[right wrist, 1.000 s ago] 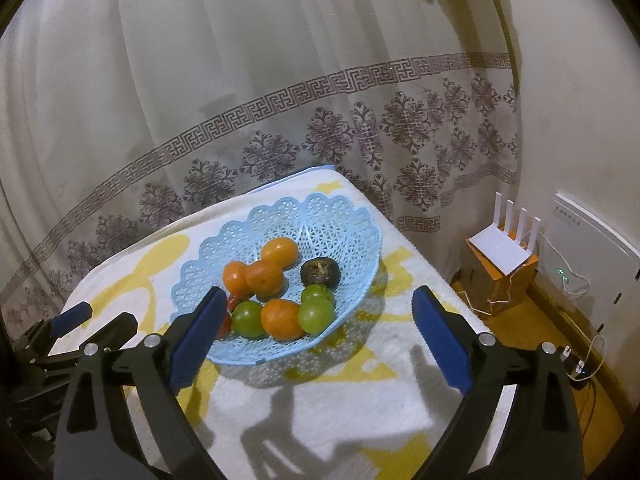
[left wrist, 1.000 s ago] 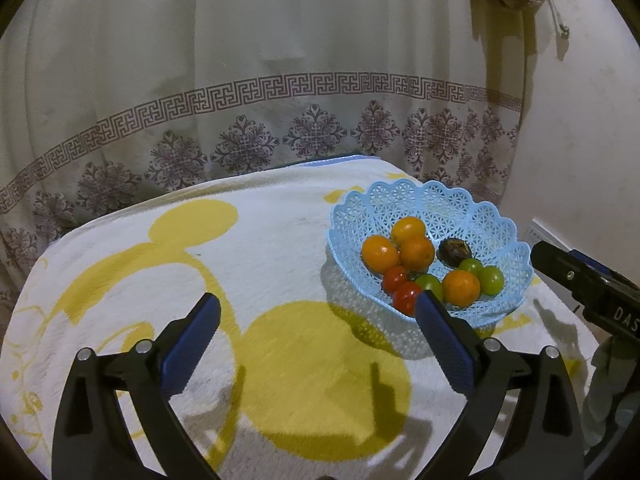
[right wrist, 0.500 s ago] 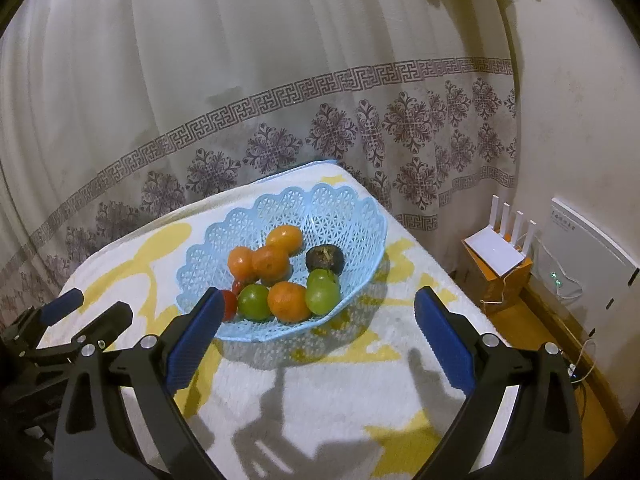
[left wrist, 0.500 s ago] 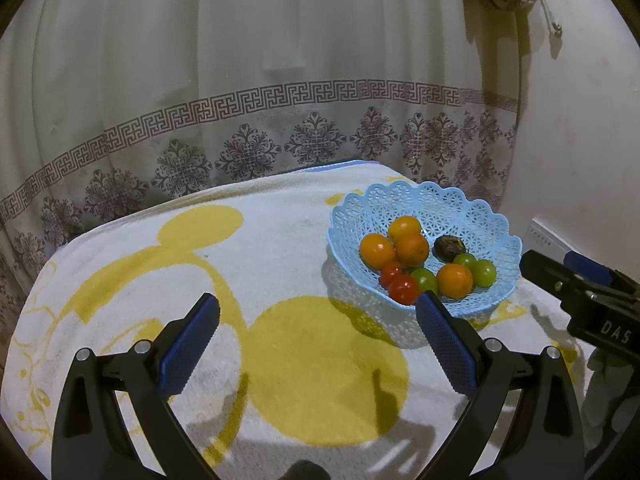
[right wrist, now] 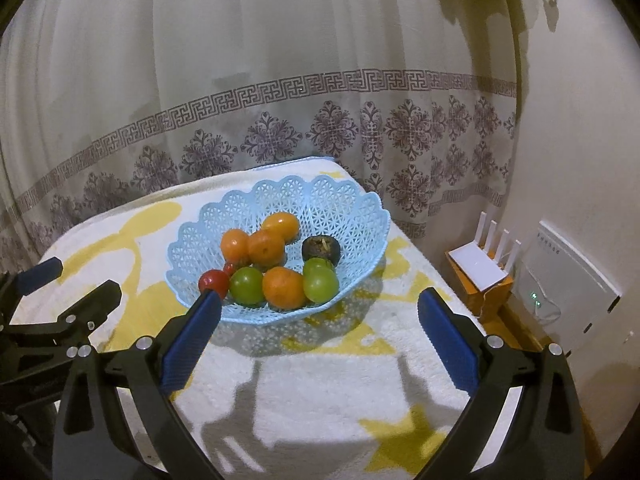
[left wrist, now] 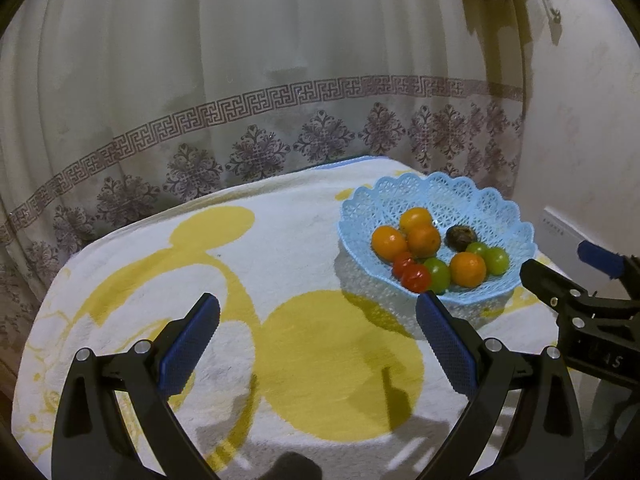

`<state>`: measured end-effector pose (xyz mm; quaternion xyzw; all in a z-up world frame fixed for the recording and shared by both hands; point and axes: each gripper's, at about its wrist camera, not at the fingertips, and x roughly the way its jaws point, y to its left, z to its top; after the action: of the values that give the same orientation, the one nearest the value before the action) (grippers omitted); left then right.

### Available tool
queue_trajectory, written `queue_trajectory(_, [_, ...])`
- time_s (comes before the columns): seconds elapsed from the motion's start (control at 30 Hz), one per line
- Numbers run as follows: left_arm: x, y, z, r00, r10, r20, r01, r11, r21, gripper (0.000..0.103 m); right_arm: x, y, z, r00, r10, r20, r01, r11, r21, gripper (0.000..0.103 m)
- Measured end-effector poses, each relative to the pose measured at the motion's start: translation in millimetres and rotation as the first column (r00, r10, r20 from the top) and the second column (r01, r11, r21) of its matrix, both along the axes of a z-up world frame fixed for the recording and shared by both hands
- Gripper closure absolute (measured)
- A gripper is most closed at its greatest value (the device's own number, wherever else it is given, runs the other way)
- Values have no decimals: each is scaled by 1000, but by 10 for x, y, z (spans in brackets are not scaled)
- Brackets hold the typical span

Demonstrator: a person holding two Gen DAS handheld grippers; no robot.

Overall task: Organize fruits
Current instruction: 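Withdraw both open tools back from the filled basket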

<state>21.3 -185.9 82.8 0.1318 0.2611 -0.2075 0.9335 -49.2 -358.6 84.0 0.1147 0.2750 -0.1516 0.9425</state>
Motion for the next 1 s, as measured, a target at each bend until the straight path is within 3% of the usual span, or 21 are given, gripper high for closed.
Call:
queue_trajectory(0.73, [54,-6,-120,1000,17,10,-17,999,36,5,124,33,-153,996,19,-83,-22,999,-39,3])
queue_trajectory(1.0, [55,-10,-135,1000,17,11,-18,999,38,5,100,45,-123,997,7,-73,-10,999,-51,3])
